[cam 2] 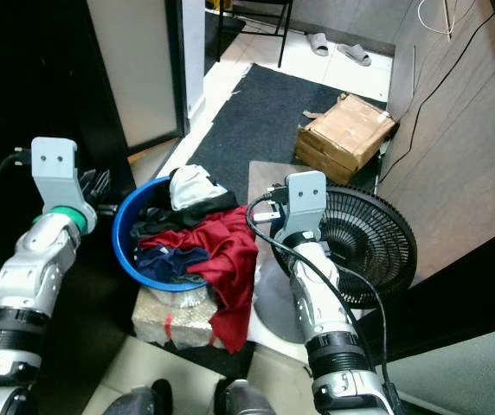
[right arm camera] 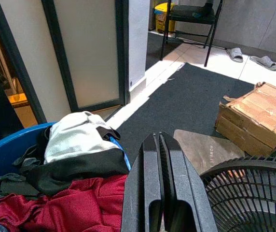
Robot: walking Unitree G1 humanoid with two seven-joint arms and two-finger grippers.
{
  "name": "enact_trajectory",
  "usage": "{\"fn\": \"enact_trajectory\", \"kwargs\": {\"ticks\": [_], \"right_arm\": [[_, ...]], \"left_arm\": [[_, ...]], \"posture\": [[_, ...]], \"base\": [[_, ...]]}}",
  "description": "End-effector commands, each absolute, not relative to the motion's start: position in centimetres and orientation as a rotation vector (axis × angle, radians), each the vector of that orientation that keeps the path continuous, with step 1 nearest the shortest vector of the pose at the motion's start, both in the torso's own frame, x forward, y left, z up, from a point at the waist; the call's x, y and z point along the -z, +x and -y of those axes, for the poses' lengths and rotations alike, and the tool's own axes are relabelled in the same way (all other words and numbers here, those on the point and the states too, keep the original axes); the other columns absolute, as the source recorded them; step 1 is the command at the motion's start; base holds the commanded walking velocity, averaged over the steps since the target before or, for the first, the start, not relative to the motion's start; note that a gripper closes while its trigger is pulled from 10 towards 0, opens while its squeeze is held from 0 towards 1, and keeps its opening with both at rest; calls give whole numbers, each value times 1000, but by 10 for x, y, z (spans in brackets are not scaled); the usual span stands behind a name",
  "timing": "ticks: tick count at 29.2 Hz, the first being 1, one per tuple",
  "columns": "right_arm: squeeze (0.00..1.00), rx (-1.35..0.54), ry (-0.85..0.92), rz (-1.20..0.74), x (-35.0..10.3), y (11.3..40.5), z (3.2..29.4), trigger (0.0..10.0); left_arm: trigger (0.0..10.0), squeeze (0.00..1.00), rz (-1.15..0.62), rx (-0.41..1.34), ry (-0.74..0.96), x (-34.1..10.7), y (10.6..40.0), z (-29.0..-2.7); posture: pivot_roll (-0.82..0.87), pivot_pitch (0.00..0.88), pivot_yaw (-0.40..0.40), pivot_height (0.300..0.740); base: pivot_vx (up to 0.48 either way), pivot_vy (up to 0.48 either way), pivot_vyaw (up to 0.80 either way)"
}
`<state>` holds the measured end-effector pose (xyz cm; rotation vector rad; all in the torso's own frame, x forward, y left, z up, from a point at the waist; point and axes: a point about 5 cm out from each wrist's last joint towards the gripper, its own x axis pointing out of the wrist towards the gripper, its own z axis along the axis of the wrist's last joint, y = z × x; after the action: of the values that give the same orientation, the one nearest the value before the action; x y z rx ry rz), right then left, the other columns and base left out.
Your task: Clothes washing
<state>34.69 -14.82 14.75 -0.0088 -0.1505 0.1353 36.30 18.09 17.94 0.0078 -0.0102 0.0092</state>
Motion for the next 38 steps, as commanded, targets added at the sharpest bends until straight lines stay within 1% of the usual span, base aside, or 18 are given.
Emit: {"fn": "enact_trajectory", "kwargs": {"ticks": [1,9,15,20,31,38], "right_arm": [[0,-135,-15,147,-145,346,149,10000],[0,-143,-13,150,-145,347,146,10000],[0,-141,-13,149,-145,347,147,10000],[0,-136,-12,147,-144,347,149,10000],[0,-136,-12,142,-143,346,149,10000],[0,-137,-15,143,-143,347,149,10000]], "left_arm": [[10000,0,-3,-7,7,-176,364,-181],[10000,0,-1,-16,14,-175,363,-185],[10000,0,-1,-14,15,-174,363,-184],[10000,0,-1,-9,14,-174,364,-183],[10000,0,-1,-10,14,-174,363,-183],[10000,0,9,-5,11,-177,365,-182]], "posture": [[-33,115,5,690],[-25,106,4,660],[-28,103,5,640],[-29,104,6,615],[-28,112,4,595],[-32,95,5,570]], "base": [[0,0,0],[0,0,0],[0,0,0],[0,0,0],[0,0,0],[0,0,0]]}}
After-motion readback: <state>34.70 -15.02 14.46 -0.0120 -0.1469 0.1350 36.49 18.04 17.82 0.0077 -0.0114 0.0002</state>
